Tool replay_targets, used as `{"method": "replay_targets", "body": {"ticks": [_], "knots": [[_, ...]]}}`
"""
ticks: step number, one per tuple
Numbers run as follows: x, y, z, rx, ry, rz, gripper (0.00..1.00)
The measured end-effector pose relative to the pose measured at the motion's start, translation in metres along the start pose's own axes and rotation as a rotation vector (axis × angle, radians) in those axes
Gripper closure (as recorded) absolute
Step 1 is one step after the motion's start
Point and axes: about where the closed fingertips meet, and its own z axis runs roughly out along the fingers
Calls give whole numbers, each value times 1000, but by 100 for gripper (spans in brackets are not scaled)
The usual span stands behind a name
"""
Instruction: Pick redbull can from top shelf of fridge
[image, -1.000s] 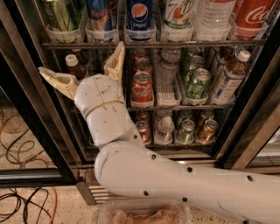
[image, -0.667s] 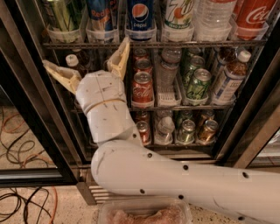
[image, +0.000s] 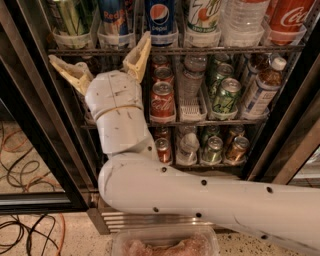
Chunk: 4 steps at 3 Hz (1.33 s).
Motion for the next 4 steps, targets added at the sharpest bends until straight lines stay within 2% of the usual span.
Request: {"method": "replay_targets", "body": {"ticks": [1,2,3,4], "knots": [[6,5,17,12,-9,5,0],[6,5,17,12,-9,5,0],[6,5,17,12,-9,5,16],[5,5,22,14,-12,0,14]]}}
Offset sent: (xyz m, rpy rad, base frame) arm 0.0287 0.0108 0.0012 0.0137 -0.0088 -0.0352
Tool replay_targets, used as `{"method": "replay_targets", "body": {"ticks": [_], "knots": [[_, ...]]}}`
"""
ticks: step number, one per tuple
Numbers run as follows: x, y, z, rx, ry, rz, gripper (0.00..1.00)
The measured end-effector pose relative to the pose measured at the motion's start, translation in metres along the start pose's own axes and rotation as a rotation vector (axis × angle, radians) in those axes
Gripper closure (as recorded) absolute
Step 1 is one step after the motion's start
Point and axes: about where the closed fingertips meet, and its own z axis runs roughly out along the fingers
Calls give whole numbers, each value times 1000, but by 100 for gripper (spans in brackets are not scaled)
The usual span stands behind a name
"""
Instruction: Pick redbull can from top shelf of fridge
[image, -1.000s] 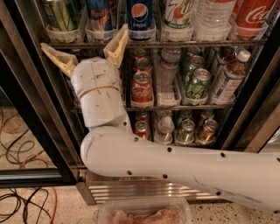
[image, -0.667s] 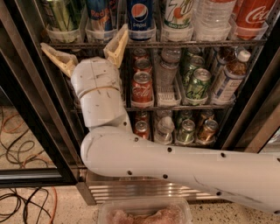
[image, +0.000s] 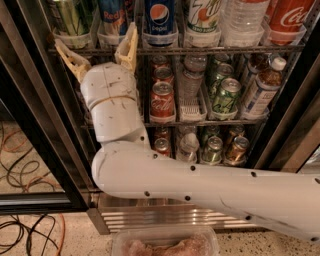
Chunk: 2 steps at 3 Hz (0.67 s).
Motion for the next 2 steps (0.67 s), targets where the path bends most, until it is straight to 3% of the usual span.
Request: {"method": "replay_targets", "body": {"ticks": [1,2], "knots": [[3,-3,12,15,0,-3,14],[7,-7,19,32,5,-8,32]]}}
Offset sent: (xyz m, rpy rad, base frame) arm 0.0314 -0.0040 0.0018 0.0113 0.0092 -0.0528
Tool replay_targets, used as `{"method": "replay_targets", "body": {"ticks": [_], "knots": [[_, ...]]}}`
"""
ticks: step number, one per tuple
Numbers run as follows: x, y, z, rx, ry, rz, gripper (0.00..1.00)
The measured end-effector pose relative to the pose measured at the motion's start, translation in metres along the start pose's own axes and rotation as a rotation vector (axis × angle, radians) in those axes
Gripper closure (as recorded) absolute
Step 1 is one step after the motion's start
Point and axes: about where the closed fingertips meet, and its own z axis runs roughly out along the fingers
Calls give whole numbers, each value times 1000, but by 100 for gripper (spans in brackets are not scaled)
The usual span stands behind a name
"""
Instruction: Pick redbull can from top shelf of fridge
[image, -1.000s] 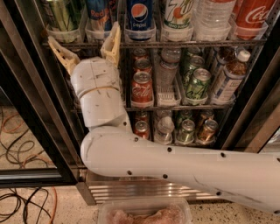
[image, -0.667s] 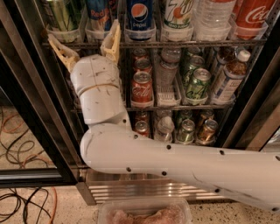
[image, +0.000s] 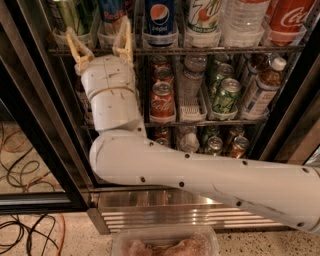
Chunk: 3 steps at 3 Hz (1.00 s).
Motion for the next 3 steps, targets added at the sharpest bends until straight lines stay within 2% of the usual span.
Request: {"method": "replay_targets", "body": {"ticks": [1,2,3], "knots": [[3,-10,7,35,-2,-15,40],[4,-23,11,78,-7,-28,27],[4,-31,13,103,-12,-37,18]]}}
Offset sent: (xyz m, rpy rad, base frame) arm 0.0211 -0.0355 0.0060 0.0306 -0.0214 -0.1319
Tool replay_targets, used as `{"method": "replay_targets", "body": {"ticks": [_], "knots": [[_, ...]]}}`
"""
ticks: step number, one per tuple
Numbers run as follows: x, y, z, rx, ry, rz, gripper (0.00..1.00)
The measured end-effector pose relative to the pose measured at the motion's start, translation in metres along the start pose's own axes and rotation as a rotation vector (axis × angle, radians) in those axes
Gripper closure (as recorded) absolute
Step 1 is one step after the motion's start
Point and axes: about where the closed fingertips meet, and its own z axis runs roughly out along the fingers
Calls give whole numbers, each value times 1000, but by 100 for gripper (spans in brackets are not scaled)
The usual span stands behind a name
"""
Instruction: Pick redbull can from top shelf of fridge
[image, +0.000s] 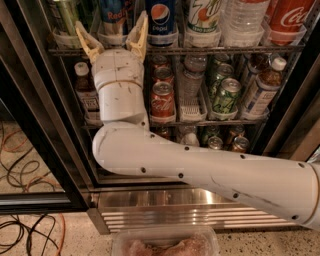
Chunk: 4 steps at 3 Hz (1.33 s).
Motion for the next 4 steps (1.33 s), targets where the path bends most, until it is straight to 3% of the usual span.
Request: {"method": "replay_targets", "body": {"ticks": [1,3,4], "knots": [[0,-2,1,8,-1,-5,21],[1,-2,3,6,-3,-9,45],[3,5,4,-16,2,-6,36]]}}
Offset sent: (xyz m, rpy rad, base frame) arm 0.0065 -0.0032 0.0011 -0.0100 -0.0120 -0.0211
